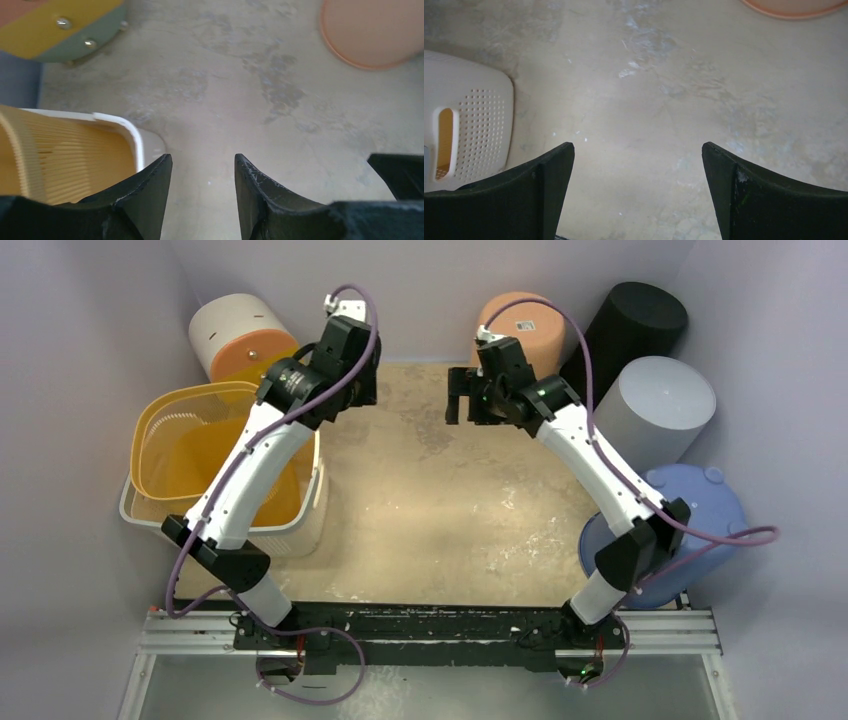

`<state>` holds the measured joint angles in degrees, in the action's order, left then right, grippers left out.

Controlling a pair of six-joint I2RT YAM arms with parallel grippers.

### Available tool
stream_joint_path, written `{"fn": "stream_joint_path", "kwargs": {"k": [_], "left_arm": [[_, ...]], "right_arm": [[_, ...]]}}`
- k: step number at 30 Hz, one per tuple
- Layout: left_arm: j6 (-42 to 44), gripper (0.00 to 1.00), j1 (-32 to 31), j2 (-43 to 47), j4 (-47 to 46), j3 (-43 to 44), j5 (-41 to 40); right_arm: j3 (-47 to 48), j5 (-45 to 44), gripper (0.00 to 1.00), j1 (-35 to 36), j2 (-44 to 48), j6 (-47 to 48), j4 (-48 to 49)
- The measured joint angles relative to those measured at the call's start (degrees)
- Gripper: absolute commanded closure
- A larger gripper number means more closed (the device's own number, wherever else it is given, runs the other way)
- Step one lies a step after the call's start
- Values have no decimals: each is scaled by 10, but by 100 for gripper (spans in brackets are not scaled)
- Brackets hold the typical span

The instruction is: Turn the large container upside down

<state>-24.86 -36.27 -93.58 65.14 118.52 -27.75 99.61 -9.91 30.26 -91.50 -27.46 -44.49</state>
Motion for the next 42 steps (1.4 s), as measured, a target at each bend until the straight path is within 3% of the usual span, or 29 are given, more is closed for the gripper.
{"fn": "stream_joint_path", "kwargs": {"k": [8, 17, 25, 42], "left_arm": [[0, 53, 85, 12, 45, 18, -117], [-1, 47, 169, 110, 70, -63, -190], [-12, 43, 198, 132, 39, -178, -149], [-27, 39, 201, 133, -19, -187, -77]], "right_arm": [[52, 44, 0, 5, -53, 42, 31], [50, 83, 0, 4, -56, 73, 45], [3, 101, 0, 4, -54, 90, 44], [-42, 110, 0, 4, -22, 103, 61]]}}
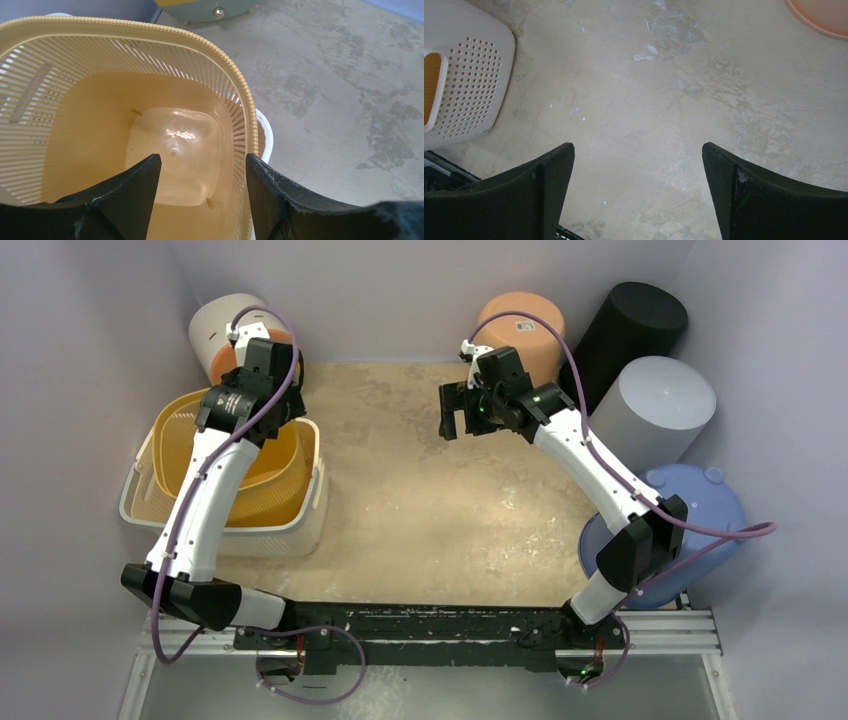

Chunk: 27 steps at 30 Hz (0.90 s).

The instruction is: Turn the large container upside down

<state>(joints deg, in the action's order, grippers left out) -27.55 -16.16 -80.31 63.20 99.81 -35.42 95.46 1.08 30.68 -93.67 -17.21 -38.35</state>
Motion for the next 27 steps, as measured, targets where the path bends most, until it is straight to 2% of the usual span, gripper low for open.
{"fn": "stream_joint_path", "kwargs": {"k": [13, 21, 27], "left_arm": [[-30, 39, 0, 31, -50, -28, 34], [-34, 39, 0, 46, -62, 5, 31], [-49, 40, 0, 57, -95, -99, 56]], "right_arm": [[0, 0, 0, 0, 0, 1, 0], [0, 1, 0, 0, -9, 1, 0], [0, 1, 0, 0, -12, 2, 0]]}}
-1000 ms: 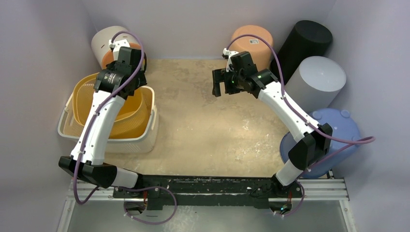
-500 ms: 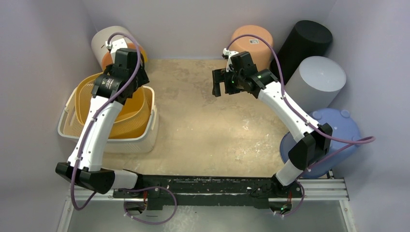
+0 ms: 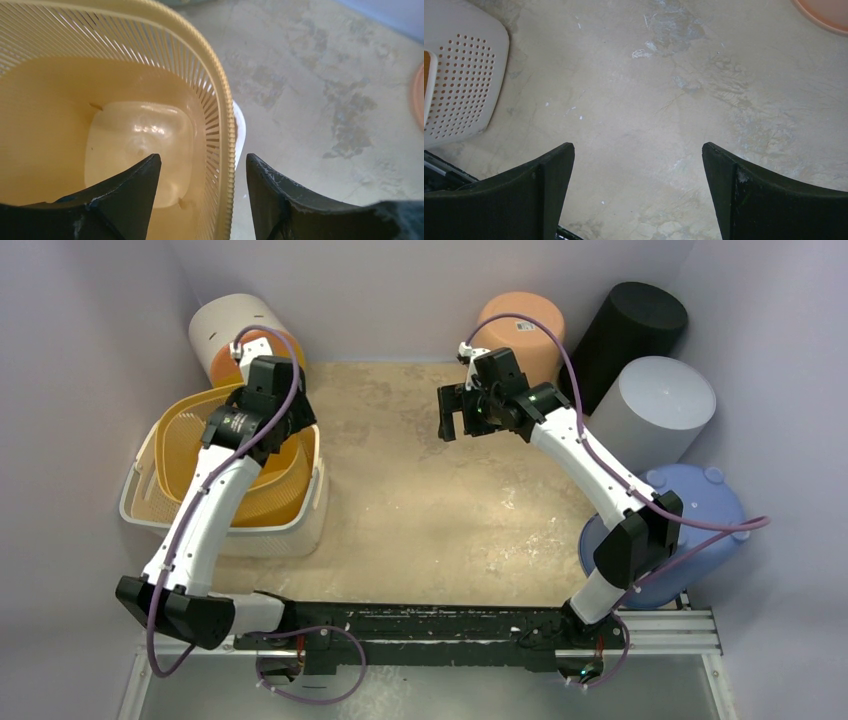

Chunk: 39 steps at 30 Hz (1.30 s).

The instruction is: Turn the large container upside down

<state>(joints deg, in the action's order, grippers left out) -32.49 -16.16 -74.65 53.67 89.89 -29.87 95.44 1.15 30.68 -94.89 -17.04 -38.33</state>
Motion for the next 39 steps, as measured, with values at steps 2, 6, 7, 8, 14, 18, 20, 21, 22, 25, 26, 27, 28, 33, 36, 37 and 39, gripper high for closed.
{"fn": "stream_joint_path", "kwargs": {"k": [2, 6, 7, 8, 14, 18, 20, 21, 22, 25, 26, 27, 28, 33, 36, 37, 39], "left_arm": [[-1, 44, 0, -2, -4, -28, 7], [-9, 54, 0, -3, -21, -62, 14], [-10, 60, 0, -2, -27, -64, 13], [-12, 70, 0, 1, -34, -69, 14], [-8, 100, -3, 13, -58, -85, 2], [1, 100, -5, 14, -57, -85, -7], [6, 100, -5, 15, -51, -82, -16], [8, 100, -5, 15, -42, -77, -25], [12, 100, -5, 14, -30, -68, -34], [23, 100, -3, 9, 19, -8, -63], [23, 100, -2, 7, 35, 25, -66], [24, 100, -1, 6, 52, 66, -67], [25, 100, -1, 8, 57, 98, -72], [16, 100, 0, 36, 22, 213, -76], [9, 100, 0, 63, -25, 237, -67], [4, 100, 0, 71, -42, 242, -63], [-4, 100, 0, 87, -70, 243, -52]], "right_arm": [[0, 0, 0, 0, 0, 1, 0], [0, -1, 0, 0, 0, 1, -1], [0, -1, 0, 0, 0, 1, -1], [0, -1, 0, 0, 0, 1, -1], [0, -9, 0, 0, 0, 1, -3], [5, -20, 0, -4, 0, 2, -9], [14, -23, 0, -8, 0, 4, -16], [21, -27, 0, -11, 0, 6, -19], [30, -30, 0, -16, 0, 8, -22], [56, -31, 0, -38, 0, 13, -26], [67, -30, 0, -50, 0, 15, -28], [78, -29, 0, -66, 0, 18, -29], [91, -28, 0, -83, 0, 21, -29], [138, -34, 0, -160, 6, 25, -29], [155, -42, 0, -178, 16, 25, -26], [162, -45, 0, -179, 20, 25, -25], [176, -48, 0, -181, 26, 25, -18]]}}
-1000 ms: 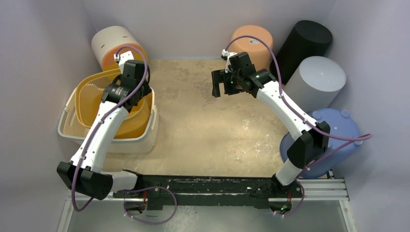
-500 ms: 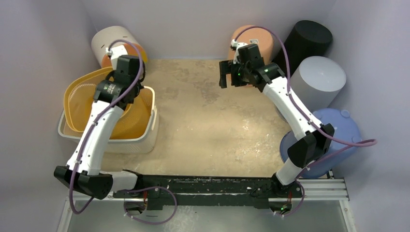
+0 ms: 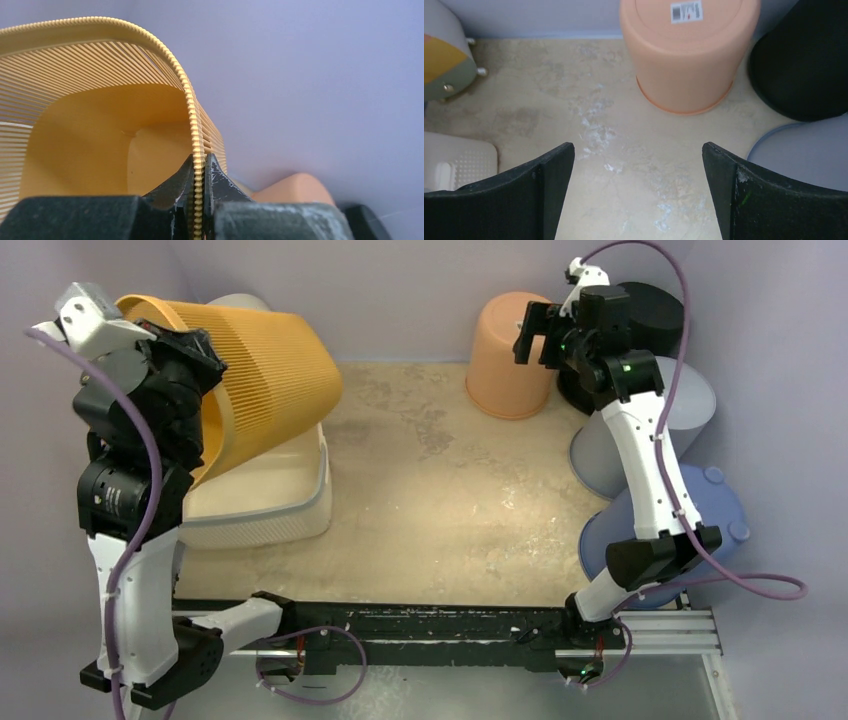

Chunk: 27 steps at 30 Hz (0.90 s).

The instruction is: Turn the large container upside down

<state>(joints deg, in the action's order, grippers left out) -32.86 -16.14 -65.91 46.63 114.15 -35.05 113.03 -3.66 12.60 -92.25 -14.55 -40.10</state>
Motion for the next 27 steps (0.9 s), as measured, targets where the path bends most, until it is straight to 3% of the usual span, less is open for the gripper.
{"fn": "stream_joint_path", "kwargs": {"k": [5, 11, 18, 27], "left_arm": [[-25, 100, 0, 25, -86, -29, 56], [-132, 100, 4, 55, -277, -202, 165], [-293, 100, -20, -46, -454, -316, 302], [-402, 100, -125, -116, -661, -416, 352]], "right_arm": [[38, -19, 0, -11, 13, -3, 24], [44, -63, 0, -22, 35, -9, 90], [81, -73, 0, -30, 38, -20, 143], [46, -72, 0, -35, 53, -21, 159]]}}
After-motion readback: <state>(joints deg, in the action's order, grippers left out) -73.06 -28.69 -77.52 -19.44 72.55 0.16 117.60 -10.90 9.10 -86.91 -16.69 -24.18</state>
